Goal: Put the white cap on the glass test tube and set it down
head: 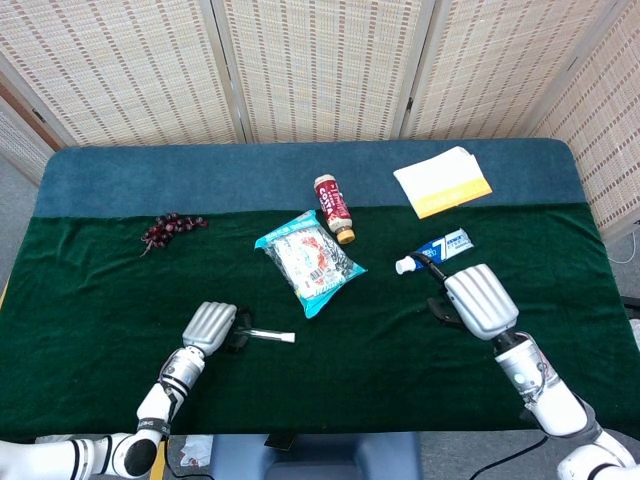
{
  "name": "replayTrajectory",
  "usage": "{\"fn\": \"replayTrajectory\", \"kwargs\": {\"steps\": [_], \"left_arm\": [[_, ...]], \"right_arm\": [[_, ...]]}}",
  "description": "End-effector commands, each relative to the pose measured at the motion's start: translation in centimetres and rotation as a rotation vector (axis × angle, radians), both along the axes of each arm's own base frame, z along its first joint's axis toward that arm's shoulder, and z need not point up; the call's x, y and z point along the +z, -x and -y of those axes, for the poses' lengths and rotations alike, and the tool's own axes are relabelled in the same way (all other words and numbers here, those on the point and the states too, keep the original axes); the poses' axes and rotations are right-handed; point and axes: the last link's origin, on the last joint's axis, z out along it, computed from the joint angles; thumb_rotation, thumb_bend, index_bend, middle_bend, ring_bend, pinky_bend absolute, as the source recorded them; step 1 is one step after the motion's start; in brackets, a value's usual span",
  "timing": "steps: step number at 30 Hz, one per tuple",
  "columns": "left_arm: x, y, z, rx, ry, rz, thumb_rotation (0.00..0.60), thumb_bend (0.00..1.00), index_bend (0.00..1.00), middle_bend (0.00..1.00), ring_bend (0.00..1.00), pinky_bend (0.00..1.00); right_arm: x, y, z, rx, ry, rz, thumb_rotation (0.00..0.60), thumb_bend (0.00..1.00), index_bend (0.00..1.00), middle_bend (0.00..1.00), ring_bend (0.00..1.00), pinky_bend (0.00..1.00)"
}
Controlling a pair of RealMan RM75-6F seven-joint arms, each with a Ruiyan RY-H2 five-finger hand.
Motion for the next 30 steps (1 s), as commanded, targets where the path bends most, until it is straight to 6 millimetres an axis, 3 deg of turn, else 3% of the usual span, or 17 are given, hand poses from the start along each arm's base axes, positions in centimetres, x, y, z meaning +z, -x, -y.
{"fn": "replayTrajectory", "kwargs": {"steps": [1,5,9,12,15,20,27,30], "left_arm": [[0.0,-0.1,0.1,0.001,0.005,-0.002,0.6,0.53,0.43,1.0,1.0,1.0],[0.2,-0.1,0.3,0.003,0.008,0.002,0.6,0.52,0.41,1.0,1.0,1.0],[1.2,0.0,0.7,0.004,0.002,0.013,0.6,0.5,0.32,1.0,1.0,1.0],[3.2,0.4,0.9,0.01,-0.038,0.034,0.6,0.5,0.31,1.0,1.0,1.0],[6.2,1.5,1.2,0.016,-0.114,0.048,0.6,0.5,0.31,0.99,0.96,0.96],[11.2,4.8,2.0,0.024,-0.301,0.003,0.6,0.5,0.35,0.83,0.77,0.79],[16.5,9.1,4.6,0.054,-0.484,-0.062,0.6,0.5,0.34,0.47,0.42,0.48],[17.8,10.4,6.3,0.061,-0.532,-0.088,0.6,0.49,0.33,0.38,0.32,0.36]], "right_arm": [[0.2,0.6,0.0,-0.017,0.006,0.002,0.579,0.49,0.12,0.95,1.0,1.0],[0.3,1.7,0.0,-0.046,0.015,0.002,0.58,0.49,0.12,0.94,1.0,1.0],[0.8,2.8,-0.2,-0.075,0.033,-0.002,0.578,0.49,0.11,0.94,1.0,1.0],[1.6,4.2,-0.8,-0.116,0.046,-0.029,0.579,0.49,0.11,0.88,0.99,1.0],[2.5,5.5,-1.5,-0.16,0.068,-0.043,0.582,0.49,0.11,0.74,0.86,0.96],[3.7,7.9,-2.9,-0.225,0.124,-0.056,0.586,0.49,0.12,0.45,0.56,0.63],[4.3,10.9,-5.4,-0.278,0.201,-0.091,0.586,0.49,0.12,0.15,0.18,0.23],[4.3,11.8,-6.6,-0.301,0.241,-0.079,0.586,0.49,0.08,0.07,0.1,0.16]]}}
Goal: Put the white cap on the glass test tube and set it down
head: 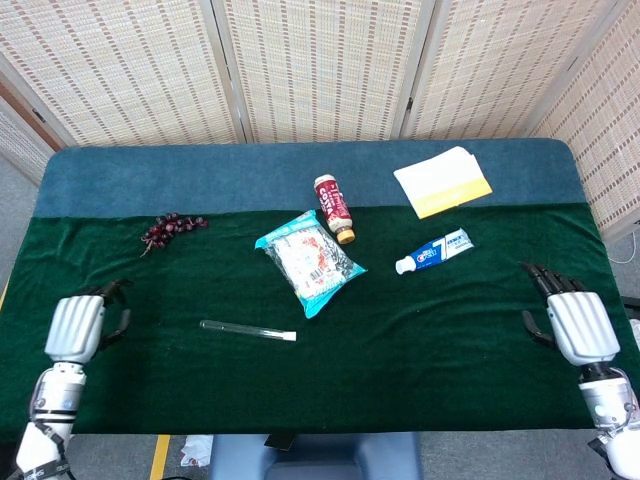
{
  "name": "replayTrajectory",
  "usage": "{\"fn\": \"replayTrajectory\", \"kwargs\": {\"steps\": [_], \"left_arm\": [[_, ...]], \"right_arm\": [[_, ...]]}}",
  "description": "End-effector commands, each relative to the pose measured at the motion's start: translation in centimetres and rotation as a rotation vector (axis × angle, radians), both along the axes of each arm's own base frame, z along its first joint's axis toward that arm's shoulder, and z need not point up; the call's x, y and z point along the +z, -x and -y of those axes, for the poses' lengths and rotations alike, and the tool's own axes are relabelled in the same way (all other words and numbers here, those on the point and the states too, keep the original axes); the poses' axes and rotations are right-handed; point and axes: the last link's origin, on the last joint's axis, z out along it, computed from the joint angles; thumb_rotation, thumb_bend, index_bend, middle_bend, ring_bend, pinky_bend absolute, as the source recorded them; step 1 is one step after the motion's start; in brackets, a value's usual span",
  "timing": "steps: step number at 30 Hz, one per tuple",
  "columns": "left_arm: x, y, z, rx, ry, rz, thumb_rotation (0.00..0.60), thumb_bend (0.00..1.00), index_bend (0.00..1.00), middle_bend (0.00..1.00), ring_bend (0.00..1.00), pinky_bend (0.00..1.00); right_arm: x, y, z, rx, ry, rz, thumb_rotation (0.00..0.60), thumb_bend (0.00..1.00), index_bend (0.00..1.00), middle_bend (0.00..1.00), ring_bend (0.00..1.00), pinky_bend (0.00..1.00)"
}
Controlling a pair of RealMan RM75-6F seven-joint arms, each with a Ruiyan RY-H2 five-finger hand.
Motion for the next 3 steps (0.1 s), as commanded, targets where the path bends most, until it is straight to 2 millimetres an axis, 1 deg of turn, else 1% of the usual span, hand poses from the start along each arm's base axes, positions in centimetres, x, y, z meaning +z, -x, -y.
{"fn": "replayTrajectory", "kwargs": {"steps": [1,3], "left_arm": [[1.9,1.8,2.1,0.013,-0.052,-0.034,0.6,0.49,0.32,0.37,0.3,0.33],[2.4,2.2,3.4,0.023,-0.064,-0.032,0.6,0.49,0.32,0.36,0.28,0.29]], "right_arm": [[0.0,1.2,-1.5,-0.026,0.041,0.008,0.586,0.49,0.06,0.05,0.09,0.15],[0.0,1.8,-2.4,-0.041,0.059,0.024,0.587,0.49,0.03,0.03,0.07,0.13]]}}
